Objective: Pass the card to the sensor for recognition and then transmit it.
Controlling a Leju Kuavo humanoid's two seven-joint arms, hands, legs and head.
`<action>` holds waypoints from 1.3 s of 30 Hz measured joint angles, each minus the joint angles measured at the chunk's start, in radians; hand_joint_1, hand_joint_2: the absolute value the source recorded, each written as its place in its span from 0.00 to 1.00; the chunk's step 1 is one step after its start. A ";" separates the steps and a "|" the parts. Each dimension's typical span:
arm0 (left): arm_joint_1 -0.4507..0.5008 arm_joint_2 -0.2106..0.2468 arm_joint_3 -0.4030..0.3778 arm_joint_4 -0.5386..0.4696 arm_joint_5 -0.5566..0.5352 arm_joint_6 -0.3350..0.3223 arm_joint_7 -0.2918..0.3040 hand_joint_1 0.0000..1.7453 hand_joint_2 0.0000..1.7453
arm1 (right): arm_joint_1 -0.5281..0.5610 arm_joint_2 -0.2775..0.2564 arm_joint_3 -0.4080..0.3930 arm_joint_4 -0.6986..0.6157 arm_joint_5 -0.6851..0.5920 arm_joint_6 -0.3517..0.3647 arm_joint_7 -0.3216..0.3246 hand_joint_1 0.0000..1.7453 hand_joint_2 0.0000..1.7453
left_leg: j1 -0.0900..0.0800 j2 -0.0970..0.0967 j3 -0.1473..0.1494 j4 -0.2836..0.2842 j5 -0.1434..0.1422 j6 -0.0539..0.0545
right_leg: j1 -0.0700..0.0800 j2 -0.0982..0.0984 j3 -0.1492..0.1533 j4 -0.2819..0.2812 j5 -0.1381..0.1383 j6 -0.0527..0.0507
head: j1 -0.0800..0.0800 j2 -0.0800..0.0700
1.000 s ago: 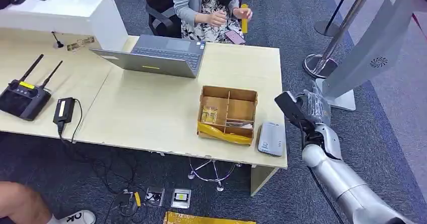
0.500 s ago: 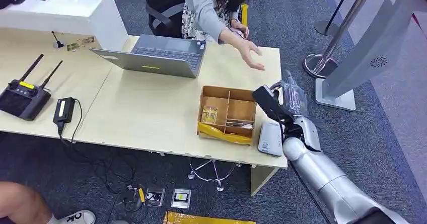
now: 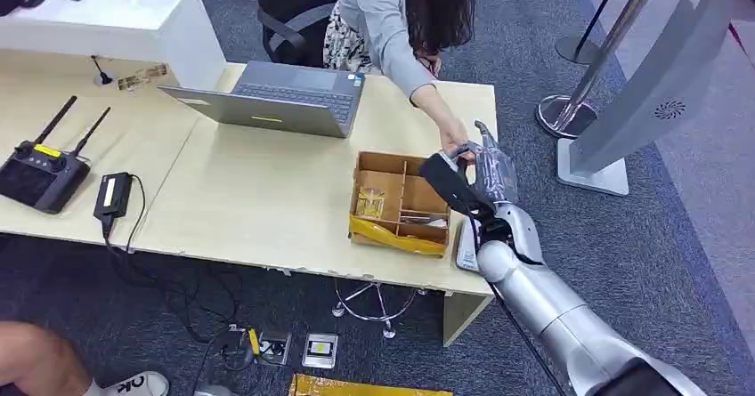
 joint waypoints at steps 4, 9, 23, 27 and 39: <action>-0.001 -0.002 -0.002 0.000 0.000 -0.001 0.002 0.00 0.00 | 0.000 0.015 0.000 0.018 0.003 0.005 -0.017 1.00 1.00 | 0.000 0.000 0.000 0.000 0.000 0.000 | 0.000 0.000 0.000 0.000 0.000 0.000 | 0.000 0.000; -0.001 -0.002 -0.009 0.000 0.000 -0.001 0.005 0.00 0.00 | 0.001 0.026 0.000 0.034 0.013 0.015 -0.018 0.00 0.00 | 0.000 0.000 0.000 0.000 0.000 0.000 | 0.000 0.000 0.000 0.000 0.000 0.000 | 0.000 0.000; -0.002 -0.003 -0.011 0.000 0.003 0.001 0.010 0.00 0.00 | 0.003 0.057 0.005 0.057 0.028 0.110 -0.007 0.00 0.00 | 0.000 0.000 0.000 0.000 0.000 0.000 | 0.000 0.001 0.000 0.000 0.000 0.000 | 0.000 0.000; -0.002 -0.003 -0.011 0.000 0.003 0.001 0.010 0.00 0.00 | 0.004 0.058 0.007 0.062 0.032 0.108 -0.007 0.00 0.00 | 0.000 0.000 0.000 0.000 0.000 0.000 | 0.000 0.001 0.000 0.000 0.000 0.000 | 0.000 0.000; 0.000 -0.002 -0.011 0.000 0.010 0.002 0.011 0.00 0.00 | 0.004 0.046 0.011 0.041 0.098 0.100 0.042 0.00 1.00 | 0.000 0.000 0.001 0.000 0.000 0.000 | 0.000 0.001 0.000 0.000 0.000 0.000 | 0.000 0.000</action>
